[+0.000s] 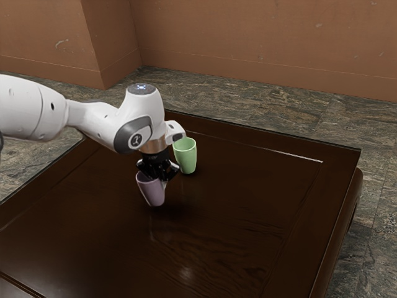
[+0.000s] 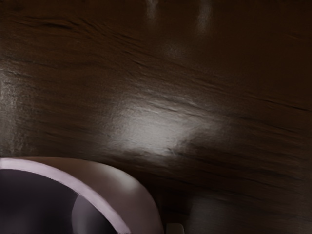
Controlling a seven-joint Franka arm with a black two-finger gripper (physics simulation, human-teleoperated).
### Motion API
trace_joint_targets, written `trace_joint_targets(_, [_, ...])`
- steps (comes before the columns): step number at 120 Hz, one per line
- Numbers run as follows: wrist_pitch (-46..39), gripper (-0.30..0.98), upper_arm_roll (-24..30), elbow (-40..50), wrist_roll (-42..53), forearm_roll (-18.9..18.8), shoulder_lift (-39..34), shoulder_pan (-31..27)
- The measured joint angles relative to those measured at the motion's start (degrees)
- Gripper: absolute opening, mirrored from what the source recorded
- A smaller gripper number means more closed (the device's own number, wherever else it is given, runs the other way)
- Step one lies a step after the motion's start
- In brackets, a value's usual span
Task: Place the right cup onto the left cup
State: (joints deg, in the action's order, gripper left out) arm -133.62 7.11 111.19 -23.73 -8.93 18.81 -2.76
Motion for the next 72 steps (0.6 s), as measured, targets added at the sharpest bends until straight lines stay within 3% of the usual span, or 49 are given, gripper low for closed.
trace_joint_targets(39, [12.0, -0.09, 0.51, -15.82, 0.64, -5.35, -0.81, 0.02])
trace_joint_targets(72, [19.1, -0.1, 2.08, -33.08, 4.16, -7.18, 9.27, -0.04])
